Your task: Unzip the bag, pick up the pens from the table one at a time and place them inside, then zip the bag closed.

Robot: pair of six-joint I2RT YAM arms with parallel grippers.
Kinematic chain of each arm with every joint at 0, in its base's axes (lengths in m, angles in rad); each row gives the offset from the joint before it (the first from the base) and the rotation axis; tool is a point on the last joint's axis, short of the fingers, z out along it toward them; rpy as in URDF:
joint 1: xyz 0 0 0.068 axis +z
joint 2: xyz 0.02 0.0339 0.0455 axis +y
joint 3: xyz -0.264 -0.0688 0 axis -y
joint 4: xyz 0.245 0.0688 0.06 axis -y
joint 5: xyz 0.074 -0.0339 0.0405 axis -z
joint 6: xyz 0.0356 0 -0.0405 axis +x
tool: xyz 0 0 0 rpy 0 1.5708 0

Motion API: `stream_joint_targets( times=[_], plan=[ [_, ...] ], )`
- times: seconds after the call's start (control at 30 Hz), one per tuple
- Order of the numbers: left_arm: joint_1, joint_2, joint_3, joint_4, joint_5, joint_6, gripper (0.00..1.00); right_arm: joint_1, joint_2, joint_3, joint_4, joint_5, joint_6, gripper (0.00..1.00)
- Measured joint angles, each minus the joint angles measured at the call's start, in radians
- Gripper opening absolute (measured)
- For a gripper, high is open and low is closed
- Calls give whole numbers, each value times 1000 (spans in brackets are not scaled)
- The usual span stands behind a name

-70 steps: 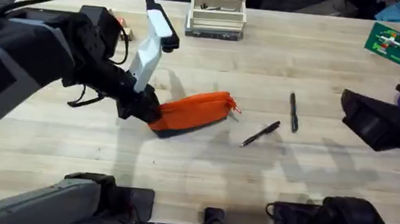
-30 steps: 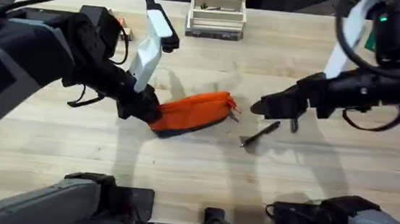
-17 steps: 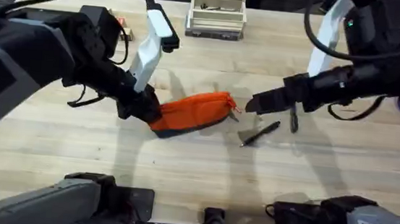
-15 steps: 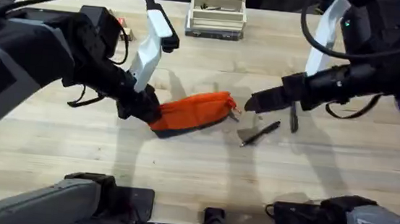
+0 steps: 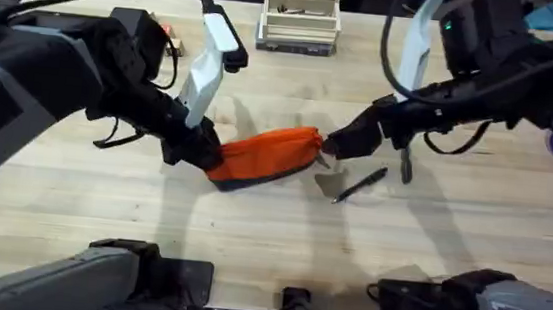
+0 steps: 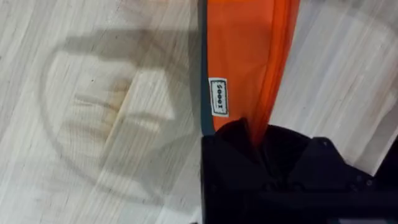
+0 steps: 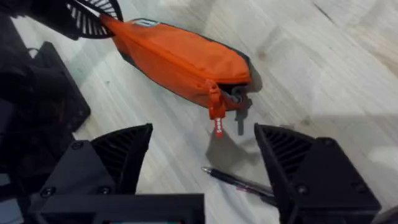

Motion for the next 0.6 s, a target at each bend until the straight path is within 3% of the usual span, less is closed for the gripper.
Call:
stream_joint_targets(
  times=[0.6],
  plan=[
    [0, 0, 0, 0, 0, 0, 43, 26, 194, 0, 72, 7, -10, 996]
  ],
)
